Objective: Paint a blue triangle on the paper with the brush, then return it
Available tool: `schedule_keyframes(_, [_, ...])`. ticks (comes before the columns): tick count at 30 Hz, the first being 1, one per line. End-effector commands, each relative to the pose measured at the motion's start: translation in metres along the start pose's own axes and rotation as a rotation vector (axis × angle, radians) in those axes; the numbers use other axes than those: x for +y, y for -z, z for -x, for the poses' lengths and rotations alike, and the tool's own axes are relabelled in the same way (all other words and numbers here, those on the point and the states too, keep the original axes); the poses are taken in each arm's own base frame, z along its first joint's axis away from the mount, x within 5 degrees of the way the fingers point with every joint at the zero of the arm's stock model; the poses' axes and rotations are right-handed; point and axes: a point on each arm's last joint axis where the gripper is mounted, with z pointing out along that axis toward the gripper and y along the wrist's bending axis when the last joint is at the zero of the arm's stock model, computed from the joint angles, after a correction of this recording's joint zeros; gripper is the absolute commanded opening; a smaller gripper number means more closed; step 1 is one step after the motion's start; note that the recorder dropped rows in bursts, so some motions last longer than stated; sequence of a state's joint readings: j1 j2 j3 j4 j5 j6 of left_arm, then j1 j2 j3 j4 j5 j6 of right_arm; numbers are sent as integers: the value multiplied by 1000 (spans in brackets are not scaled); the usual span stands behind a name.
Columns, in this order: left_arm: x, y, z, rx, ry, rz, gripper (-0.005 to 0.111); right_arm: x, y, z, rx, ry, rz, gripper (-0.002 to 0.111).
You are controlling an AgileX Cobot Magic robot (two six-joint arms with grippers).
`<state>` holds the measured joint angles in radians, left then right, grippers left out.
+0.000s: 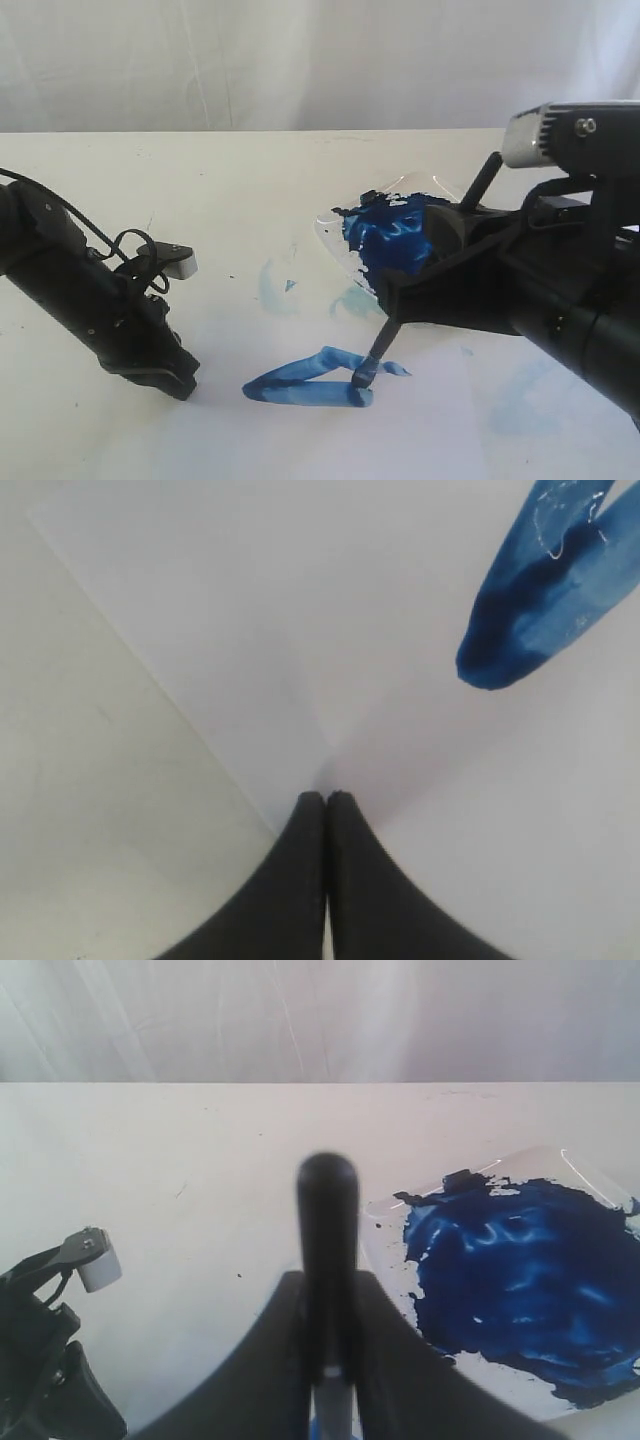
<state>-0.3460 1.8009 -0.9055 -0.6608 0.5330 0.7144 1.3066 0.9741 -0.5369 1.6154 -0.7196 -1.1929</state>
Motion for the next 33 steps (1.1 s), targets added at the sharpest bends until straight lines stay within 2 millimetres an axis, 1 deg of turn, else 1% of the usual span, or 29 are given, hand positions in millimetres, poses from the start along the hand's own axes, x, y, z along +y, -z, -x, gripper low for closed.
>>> schedule_keyframes(1, [-3, -3, -3, 17, 10, -22, 0, -1, 0, -3, -3, 8, 6, 0])
schedule_keyframes(5, [-3, -3, -3, 17, 10, -22, 0, -3, 0, -6, -9, 9, 8, 0])
schedule_keyframes(9, [-3, -3, -3, 17, 10, -22, 0, -2, 0, -5, -37, -9, 23, 0])
schedule_keyframes(25, [-3, -3, -3, 17, 10, -22, 0, -1, 0, -6, -27, -25, 29, 0])
schedule_keyframes(31, [-3, -3, -3, 17, 10, -22, 0, -5, -1, -15, -15, -24, 20, 0])
schedule_keyframes(33, [-3, -3, -3, 17, 10, -22, 0, -6, -1, -15, -22, -31, 19, 0])
